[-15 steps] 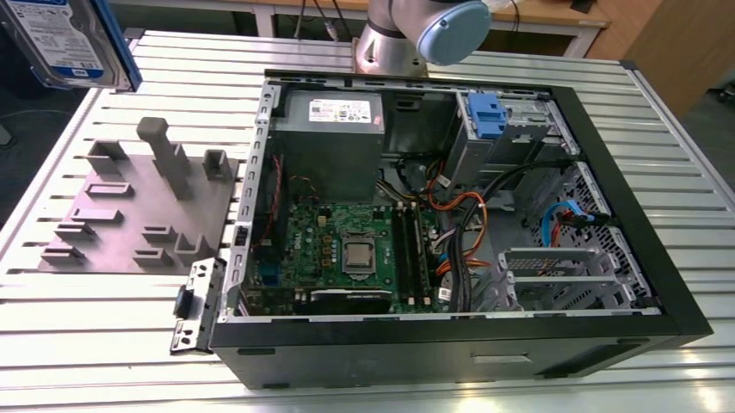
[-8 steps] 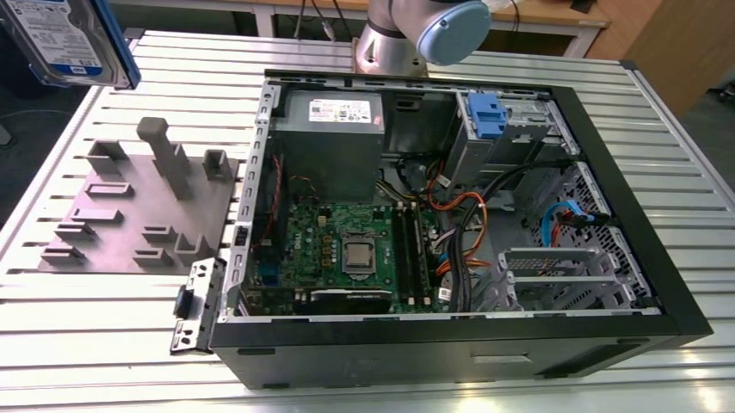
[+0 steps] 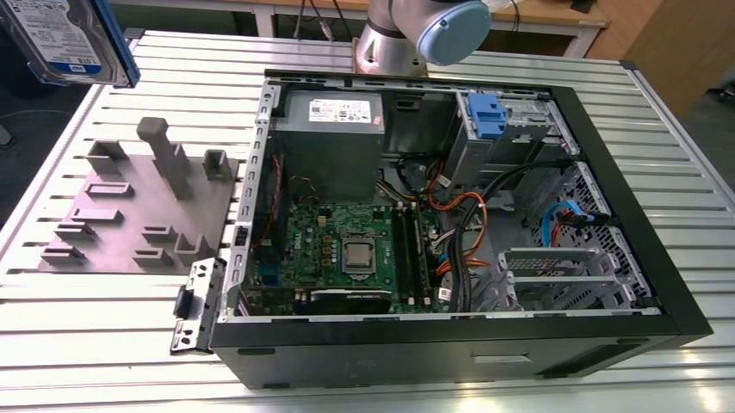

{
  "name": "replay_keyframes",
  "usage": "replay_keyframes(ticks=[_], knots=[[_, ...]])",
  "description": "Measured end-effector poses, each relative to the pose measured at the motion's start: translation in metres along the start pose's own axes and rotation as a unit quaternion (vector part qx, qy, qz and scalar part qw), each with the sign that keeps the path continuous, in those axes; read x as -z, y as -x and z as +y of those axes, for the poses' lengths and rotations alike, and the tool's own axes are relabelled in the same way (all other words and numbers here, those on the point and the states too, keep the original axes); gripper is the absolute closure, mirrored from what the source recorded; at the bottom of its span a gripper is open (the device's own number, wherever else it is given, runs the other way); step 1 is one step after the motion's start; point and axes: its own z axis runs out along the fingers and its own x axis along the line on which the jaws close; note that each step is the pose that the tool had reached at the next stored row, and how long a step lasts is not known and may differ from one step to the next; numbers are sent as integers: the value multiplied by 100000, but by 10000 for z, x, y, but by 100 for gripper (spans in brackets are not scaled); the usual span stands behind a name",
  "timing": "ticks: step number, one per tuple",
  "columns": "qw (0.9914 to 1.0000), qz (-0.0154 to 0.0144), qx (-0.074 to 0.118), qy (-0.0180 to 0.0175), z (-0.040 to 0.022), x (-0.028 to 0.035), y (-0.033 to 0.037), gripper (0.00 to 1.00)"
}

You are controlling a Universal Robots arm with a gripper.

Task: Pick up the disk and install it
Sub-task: 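Pick up the disk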

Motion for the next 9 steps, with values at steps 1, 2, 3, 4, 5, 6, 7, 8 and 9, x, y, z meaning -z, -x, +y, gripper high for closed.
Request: replay_keyframes(ticks=[1,2,3,4,5,6,7,8,9], knots=[[100000,0,1,1,0,1,0,64],[100000,3,1,8,0,3,0,64],[100000,2,0,7,0,5,0,64],[100000,3,2,6,0,8,0,64],[100000,0,0,1,0,11,0,64],[100000,0,0,-1,0,13,0,64],[100000,-5,1,-6,0,13,0,64],[100000,-5,0,-7,0,14,0,64],[100000,-1,1,-3,0,14,0,64]])
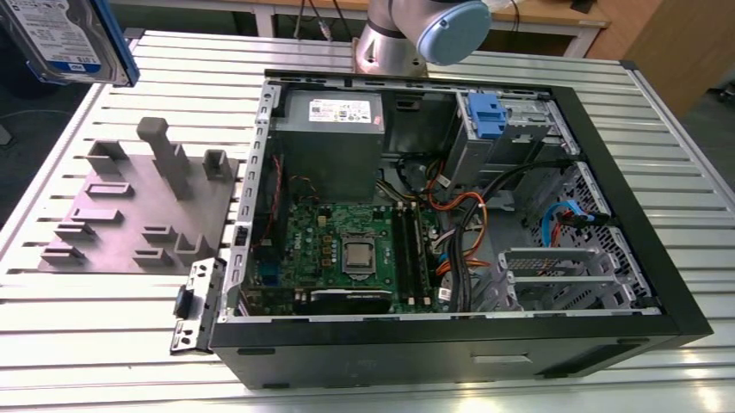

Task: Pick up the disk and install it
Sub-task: 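Pick up the disk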

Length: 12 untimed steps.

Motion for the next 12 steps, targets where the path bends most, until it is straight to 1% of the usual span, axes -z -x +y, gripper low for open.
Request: replay_keyframes(ticks=[12], knots=[[100000,5,0,5,0,14,0,64]])
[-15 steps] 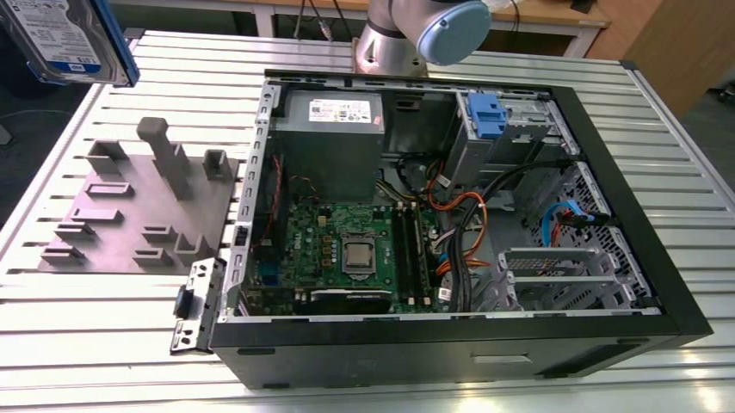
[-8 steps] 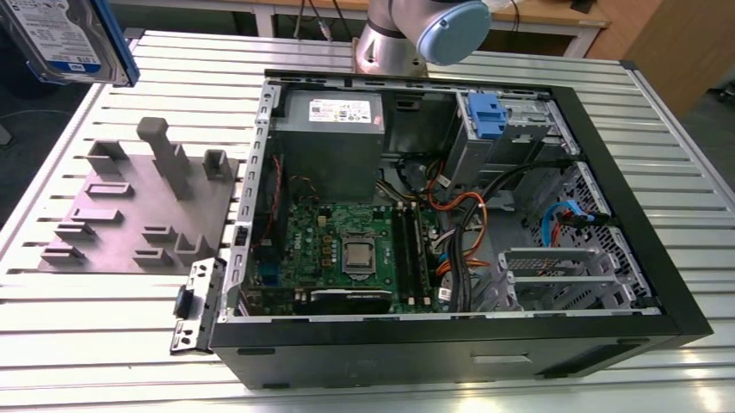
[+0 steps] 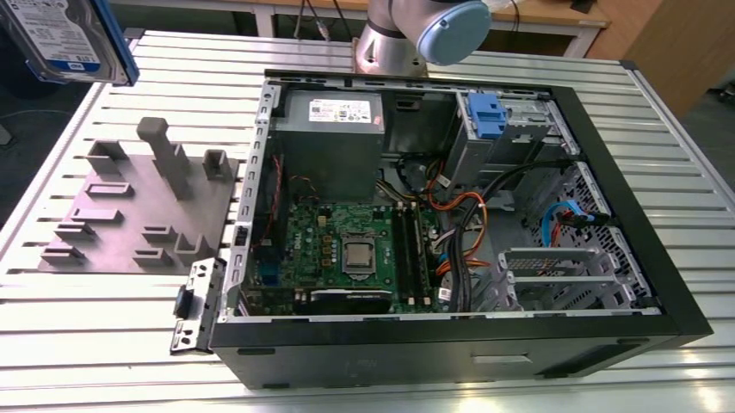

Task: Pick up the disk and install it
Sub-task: 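Pick up the disk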

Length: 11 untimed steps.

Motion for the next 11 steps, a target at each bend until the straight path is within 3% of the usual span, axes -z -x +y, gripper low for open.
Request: replay_keyframes(ticks=[11], knots=[[100000,1,1,-1,0,35,0,64]])
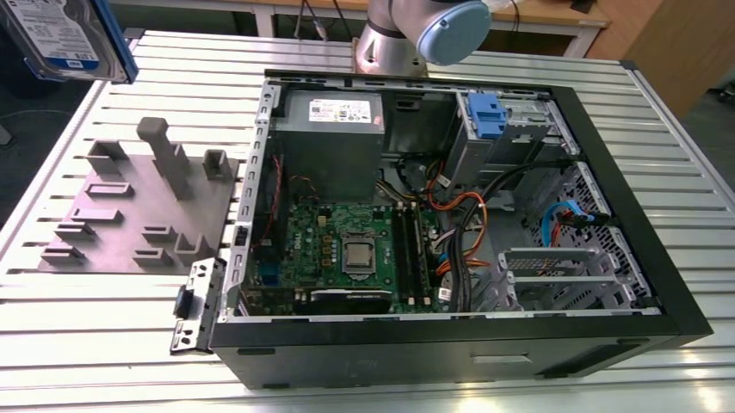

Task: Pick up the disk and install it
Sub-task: 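Pick up the disk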

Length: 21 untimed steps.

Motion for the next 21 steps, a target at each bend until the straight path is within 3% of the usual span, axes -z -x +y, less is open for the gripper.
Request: replay_keyframes(ticks=[21], knots=[[100000,1,-1,2,0,158,2,64]])
